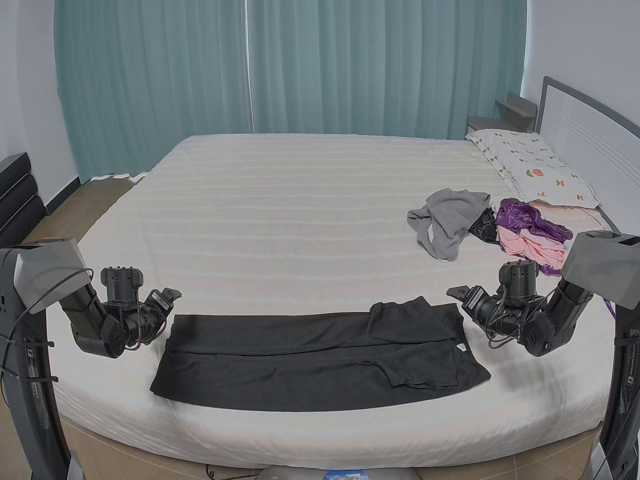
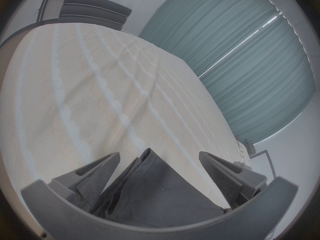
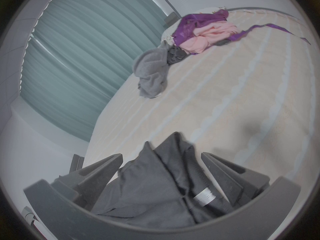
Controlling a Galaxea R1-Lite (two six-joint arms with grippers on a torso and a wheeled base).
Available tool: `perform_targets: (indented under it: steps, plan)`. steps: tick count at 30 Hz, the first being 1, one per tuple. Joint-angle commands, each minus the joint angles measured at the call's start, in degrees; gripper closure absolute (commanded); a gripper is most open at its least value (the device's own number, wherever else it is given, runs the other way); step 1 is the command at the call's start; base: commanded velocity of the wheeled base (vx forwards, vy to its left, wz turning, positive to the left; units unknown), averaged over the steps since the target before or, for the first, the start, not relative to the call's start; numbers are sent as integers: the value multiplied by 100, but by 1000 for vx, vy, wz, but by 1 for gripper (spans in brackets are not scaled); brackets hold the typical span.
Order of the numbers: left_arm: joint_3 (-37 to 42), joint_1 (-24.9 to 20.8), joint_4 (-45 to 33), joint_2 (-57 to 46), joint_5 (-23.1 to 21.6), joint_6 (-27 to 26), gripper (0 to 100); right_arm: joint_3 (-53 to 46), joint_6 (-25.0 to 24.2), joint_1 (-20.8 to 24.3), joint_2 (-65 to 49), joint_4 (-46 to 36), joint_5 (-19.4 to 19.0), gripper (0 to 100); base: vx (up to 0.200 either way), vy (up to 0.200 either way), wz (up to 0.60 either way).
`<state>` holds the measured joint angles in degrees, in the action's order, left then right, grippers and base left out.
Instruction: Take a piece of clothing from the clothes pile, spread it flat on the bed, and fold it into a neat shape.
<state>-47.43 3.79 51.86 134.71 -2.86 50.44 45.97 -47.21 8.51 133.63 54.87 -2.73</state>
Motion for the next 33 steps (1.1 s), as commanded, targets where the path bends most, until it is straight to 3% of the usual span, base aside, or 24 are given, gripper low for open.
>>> perform_targets:
  steps: [1,6,11,28,33]
  plan:
    - [498,-45,0,-665,-65,167,0,-326,-16,230,-646,-64,80,0,0,0,0]
    - [946,-230,0,-937,-74,299,0,-1090,-438,652,-1006,76,80,0,-160,0,0]
    - [1386,-265,8,-973,-74,282,0,-1345,-860,678,-988,349,9,0,-80,0,0]
    - [1439,-256,8,-902,-214,326,0,-1169,-816,599,-382,428,-52,0,0,0,0]
    - [1527,-256,17,-893,-206,317,0,-1169,-561,591,-241,463,-35,0,0,0,0]
